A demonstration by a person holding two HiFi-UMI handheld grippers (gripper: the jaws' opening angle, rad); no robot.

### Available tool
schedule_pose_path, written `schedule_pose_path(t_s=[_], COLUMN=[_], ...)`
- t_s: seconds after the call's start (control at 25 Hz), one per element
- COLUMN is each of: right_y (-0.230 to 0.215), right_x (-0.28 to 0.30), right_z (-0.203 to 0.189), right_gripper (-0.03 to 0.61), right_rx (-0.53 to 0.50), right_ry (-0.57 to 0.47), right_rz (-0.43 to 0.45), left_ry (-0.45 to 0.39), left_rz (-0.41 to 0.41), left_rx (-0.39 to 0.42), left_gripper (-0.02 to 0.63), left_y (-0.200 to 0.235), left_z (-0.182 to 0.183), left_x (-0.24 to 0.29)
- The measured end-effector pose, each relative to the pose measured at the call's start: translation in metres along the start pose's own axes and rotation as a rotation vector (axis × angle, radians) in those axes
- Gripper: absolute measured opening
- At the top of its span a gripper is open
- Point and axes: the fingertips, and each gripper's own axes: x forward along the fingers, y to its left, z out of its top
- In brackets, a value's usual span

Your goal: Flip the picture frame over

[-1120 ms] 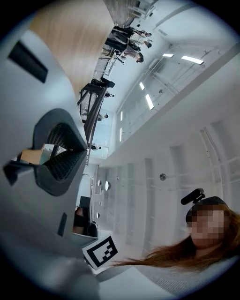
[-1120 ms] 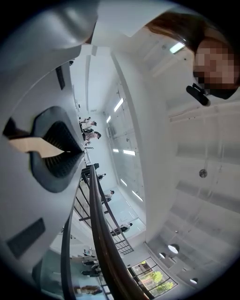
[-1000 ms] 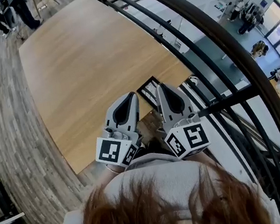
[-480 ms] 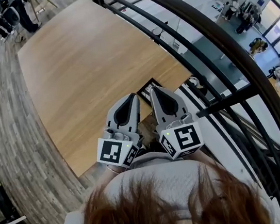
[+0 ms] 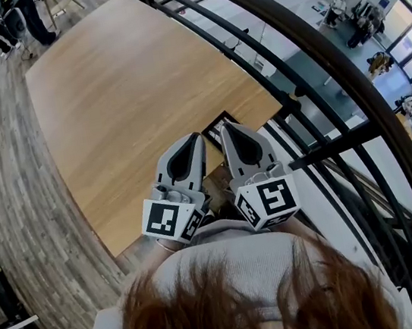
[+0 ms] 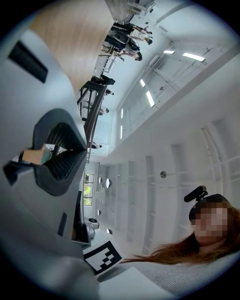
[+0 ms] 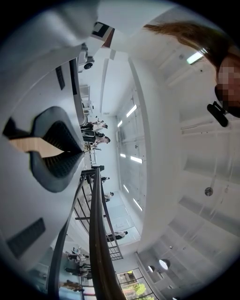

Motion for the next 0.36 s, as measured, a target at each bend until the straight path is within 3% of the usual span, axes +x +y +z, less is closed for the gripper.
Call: schedule_pose_path(t_s=[0.36], right_y=[0.0020], right_x=[-0.0006], right_z=[-0.0007], right_gripper=[0.015], right_rx=[-0.007], right_ry=[0.013], right_rz=[-0.003], left_ry=[-0.002], left_rz=[0.000], left_rx=[-0.003], left_gripper=[0.006], left_y=[0.0004], left_z=[0.0035], left_x=[-0.0011])
